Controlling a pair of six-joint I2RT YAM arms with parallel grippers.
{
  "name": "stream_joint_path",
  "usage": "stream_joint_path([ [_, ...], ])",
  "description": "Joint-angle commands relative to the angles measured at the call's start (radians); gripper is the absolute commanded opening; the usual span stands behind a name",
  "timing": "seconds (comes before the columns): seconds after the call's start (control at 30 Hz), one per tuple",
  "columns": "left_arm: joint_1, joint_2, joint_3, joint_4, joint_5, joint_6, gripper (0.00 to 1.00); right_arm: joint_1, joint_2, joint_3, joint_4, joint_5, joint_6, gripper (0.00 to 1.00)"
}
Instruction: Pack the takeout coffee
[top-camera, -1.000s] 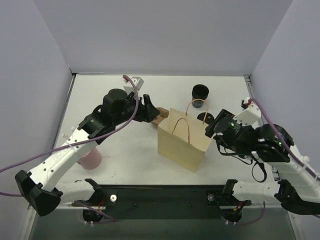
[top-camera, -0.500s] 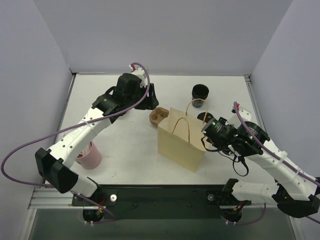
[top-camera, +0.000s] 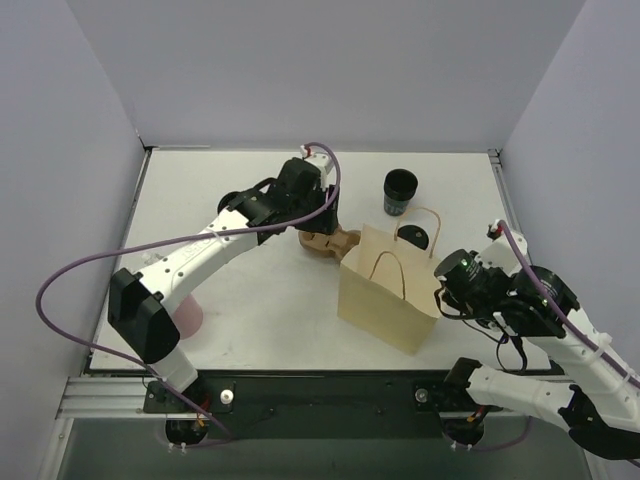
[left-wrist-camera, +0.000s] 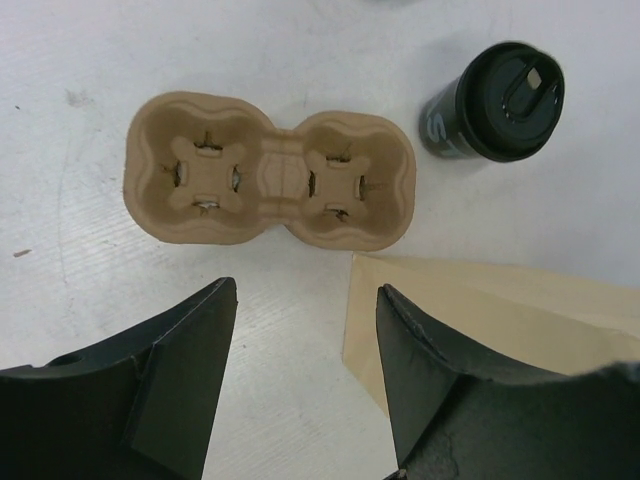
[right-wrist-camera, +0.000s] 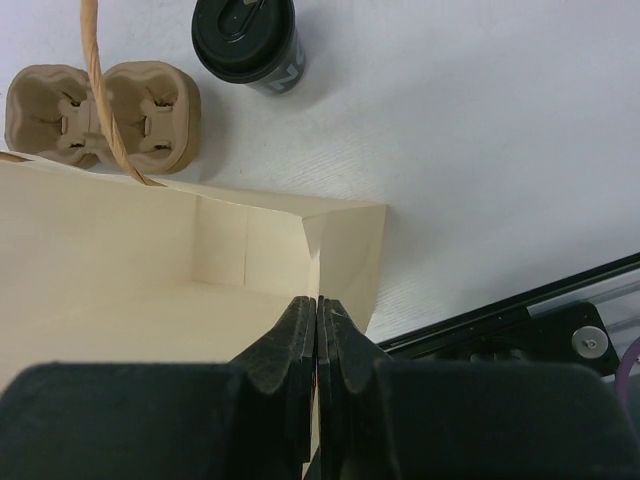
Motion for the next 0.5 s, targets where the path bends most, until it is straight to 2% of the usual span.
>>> stream_joint_path([
  [0.0, -0.019, 0.046, 0.009, 0.061, -0.024, -0.006, 0.67, -0.010, -0.025, -0.011, -0.181, 0.001, -0.041, 0.00],
  [0.2, -0.024, 0.121, -0.022, 0.158, 0.039, 0.015, 0.67, -0.012, -0.053, -0.006, -0.184, 0.002, -0.048, 0.00],
  [0.47, -0.024, 0.273, 0.046, 0.132, 0.071, 0.054, 0.68, -0.013, -0.062, -0.002, -0.187, 0.015, -0.054, 0.01],
])
